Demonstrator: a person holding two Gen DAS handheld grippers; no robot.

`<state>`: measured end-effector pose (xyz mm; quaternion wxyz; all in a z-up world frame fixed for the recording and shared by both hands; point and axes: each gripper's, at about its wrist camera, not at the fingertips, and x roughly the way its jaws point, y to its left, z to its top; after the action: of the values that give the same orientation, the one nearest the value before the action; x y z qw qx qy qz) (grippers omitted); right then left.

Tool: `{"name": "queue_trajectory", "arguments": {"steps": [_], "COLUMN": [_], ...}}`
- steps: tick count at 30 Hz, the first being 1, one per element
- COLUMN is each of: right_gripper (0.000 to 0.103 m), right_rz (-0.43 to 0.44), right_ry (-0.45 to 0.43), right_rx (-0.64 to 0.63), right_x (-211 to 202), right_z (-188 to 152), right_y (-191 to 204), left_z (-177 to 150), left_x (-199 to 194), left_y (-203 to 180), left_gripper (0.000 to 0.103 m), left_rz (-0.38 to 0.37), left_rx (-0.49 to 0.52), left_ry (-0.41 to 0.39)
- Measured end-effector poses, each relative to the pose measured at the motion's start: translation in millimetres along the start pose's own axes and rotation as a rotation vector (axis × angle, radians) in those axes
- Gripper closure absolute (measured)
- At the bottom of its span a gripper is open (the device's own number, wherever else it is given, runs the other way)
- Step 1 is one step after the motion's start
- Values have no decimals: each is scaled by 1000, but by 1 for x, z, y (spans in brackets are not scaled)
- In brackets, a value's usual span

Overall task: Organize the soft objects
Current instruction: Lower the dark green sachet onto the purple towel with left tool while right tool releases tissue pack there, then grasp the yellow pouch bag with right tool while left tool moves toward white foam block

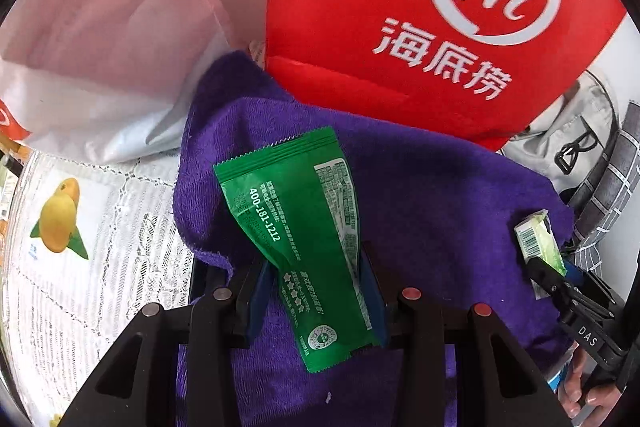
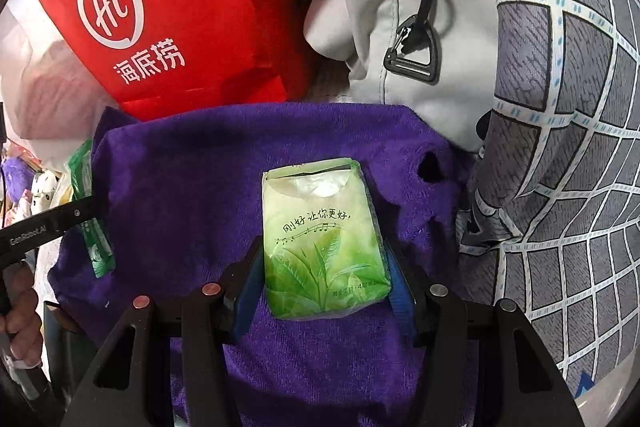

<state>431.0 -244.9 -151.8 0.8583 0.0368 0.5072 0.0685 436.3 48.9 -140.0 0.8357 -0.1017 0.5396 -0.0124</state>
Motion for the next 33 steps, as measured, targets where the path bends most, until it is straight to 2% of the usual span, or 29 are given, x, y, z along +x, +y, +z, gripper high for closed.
{"name": "queue_trajectory", "arguments": {"steps": [7,14,15,16,18,20,24,27,30,33], "right_gripper": [47,45,41,39,33,28,27,26,26,26], "right_rz": [-30,-1,11,19,17,-9,-26,-59,-110,-108], "right_ry": [9,16,16,18,20,12,3,8,-30,-51], "right_rx": [-35,-25,-26,-31,-46,-57,-58,-76,-117,-108], "right_x": [12,15,15,14,12,9,4,-1,-16,-35], "right_z": [1,3,3,3,2,1,3,3,2,7], "right_y": [10,10,9,10,11,13,14,19,28,31], "left_z": [11,11,12,11,11,11,10,9,7,2], "left_x": [10,19,19,17,14,11,0,-10,-20,-38], "left_y": [-4,-14,-16,-17,-20,-24,-29,-30,-33,-36], "left_gripper": [64,60,56,48,43,42,36,36,36,36], "left_rz": [10,22,24,25,33,36,47,66,73,90], "left_rx": [6,27,30,32,33,41,55,53,66,74], "left_ry": [10,12,12,10,-3,-20,-47,-71,-91,-142]}}
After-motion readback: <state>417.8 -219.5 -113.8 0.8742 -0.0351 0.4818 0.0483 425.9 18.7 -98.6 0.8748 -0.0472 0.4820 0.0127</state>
